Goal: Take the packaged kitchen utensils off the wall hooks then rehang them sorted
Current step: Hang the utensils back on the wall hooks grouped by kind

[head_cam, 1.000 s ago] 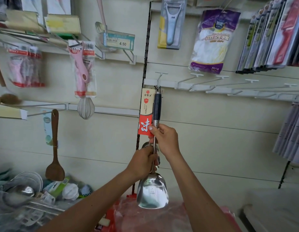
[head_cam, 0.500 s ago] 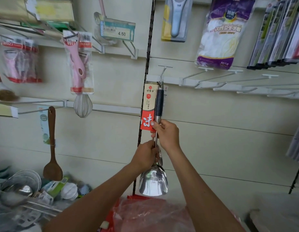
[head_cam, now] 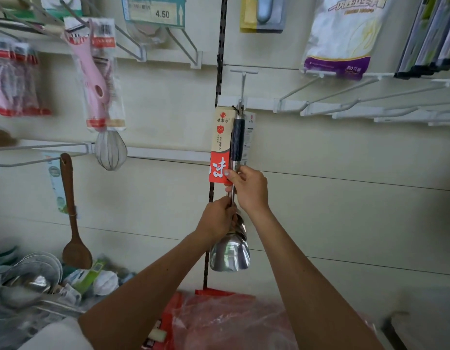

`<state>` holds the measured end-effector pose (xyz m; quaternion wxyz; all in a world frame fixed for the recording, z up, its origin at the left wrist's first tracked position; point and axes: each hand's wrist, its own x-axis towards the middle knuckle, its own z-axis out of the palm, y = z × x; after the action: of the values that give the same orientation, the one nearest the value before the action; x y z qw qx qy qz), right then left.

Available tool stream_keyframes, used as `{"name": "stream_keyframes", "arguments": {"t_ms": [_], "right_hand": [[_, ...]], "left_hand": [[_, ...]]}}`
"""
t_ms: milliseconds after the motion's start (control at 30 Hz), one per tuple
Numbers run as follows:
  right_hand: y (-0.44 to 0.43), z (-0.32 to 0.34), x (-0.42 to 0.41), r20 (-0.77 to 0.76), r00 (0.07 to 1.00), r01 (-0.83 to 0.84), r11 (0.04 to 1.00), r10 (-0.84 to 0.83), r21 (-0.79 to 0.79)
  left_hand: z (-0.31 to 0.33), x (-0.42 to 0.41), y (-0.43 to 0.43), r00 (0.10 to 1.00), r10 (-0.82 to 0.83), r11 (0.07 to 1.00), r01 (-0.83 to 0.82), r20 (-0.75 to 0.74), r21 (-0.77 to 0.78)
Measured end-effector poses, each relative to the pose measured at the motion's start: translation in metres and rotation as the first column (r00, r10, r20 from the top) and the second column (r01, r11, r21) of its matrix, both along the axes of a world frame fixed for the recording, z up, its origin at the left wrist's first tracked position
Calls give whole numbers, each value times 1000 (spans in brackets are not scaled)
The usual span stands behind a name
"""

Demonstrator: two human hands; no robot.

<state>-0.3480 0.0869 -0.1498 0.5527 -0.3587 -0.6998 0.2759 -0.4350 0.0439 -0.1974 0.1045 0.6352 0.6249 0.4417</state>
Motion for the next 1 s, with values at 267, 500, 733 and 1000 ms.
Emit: {"name": "stream_keyframes", "arguments": {"t_ms": [267,500,733,1000], "right_hand": [[-6,-2,3,7,1000,16,1000,-16,10],[-42,-13,0,-195,932,325,942,-306,78],[-118,-47,-77,-177,975,203,858,-133,473],[-222,-104,-233,246,958,-238,882,145,407]], "left_hand": [[2,5,-10,999,33,999,-33,38,-11],[1,-27,-58,973,46,999,-42,228,-22],[-8,-132,-145,989,133,991,-131,58,-29],[-63,-325,-334,784,481,843,-537,-393,-39]]}}
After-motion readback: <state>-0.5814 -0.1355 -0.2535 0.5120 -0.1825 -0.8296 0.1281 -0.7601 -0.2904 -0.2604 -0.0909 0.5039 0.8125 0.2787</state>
